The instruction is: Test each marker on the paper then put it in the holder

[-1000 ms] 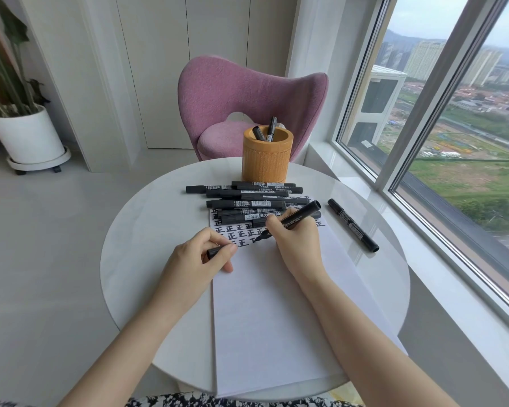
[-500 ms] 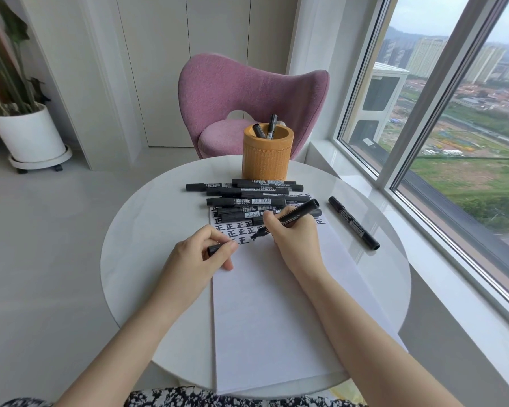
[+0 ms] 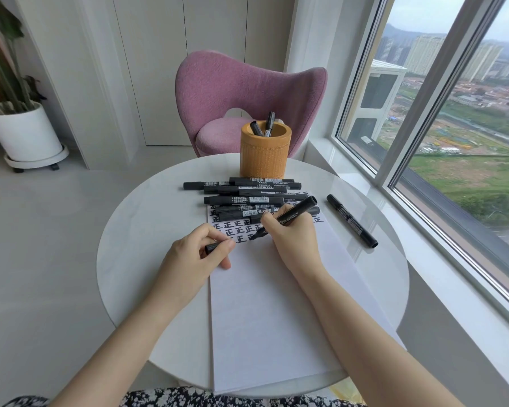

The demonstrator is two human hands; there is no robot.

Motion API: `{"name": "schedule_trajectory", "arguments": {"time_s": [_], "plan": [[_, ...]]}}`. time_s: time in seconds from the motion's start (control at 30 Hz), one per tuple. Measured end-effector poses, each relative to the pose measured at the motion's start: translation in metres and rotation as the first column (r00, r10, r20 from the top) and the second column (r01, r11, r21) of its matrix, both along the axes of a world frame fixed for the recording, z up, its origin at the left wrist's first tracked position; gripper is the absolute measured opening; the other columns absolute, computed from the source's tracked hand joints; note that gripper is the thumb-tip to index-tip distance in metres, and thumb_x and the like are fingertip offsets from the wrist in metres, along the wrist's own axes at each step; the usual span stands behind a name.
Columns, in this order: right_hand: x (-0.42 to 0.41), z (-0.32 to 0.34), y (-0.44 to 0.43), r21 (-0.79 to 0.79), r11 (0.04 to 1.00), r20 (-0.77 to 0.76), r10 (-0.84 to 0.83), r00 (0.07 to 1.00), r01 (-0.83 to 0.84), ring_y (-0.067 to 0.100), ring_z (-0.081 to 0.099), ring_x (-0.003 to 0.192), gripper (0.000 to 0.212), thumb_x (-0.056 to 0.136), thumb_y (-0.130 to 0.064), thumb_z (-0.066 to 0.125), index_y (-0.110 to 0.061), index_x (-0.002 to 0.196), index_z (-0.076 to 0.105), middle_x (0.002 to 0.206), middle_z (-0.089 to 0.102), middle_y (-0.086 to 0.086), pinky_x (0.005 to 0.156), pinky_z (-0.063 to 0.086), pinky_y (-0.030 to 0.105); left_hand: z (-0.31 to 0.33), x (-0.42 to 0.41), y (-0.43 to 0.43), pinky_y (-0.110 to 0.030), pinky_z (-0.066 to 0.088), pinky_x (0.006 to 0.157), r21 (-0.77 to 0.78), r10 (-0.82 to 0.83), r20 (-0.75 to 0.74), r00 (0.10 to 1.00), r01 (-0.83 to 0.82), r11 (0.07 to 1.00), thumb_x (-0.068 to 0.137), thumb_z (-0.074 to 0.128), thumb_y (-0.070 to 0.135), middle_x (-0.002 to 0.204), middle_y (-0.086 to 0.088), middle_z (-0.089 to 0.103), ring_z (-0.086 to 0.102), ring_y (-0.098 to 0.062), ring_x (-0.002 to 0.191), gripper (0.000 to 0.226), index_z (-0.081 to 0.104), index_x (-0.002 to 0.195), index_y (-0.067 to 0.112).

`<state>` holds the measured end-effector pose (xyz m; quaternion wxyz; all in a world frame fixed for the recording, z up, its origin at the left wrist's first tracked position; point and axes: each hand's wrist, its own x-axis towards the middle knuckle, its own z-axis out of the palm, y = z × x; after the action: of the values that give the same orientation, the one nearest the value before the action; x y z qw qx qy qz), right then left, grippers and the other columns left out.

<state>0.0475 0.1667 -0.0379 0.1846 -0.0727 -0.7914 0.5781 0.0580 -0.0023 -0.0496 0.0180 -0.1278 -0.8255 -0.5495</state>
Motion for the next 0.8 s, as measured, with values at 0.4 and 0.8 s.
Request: {"name": "schedule_trajectory", "arguments": {"time_s": [0.4,0.8], "plan": [[0.0004,-0.0004,-0.0005,0.017,1.000,-0.009,0.007,1.000,-0.007,0.009,0.026,0.052,0.029,0.083,-0.010,0.058,-0.013,0.062,0.038,0.053,0.033,-0.004,0.046,0.024,0.020,0.0004,-0.0001,0.0010,-0.019,0.037,0.060,0.003,-0.001,-0.002,1.000,0.001,1.000,0.088,0.061,0.026,0.066,0.005,0.068,0.055,-0.020,0.065,0.011,0.059,0.080,0.019],[0.0004,-0.0004,0.0022,0.001,1.000,-0.050,-0.030,0.998,0.030,0.008,0.027,0.055,0.026,0.083,-0.004,0.053,-0.012,0.064,0.038,0.059,0.035,0.000,0.048,0.026,0.020,-0.0003,0.0005,0.0010,-0.027,0.040,0.068,0.002,0.008,0.005,1.000,-0.008,1.000,0.088,0.062,0.025,0.066,0.005,0.068,0.060,-0.011,0.066,0.010,0.060,0.081,0.018]]}}
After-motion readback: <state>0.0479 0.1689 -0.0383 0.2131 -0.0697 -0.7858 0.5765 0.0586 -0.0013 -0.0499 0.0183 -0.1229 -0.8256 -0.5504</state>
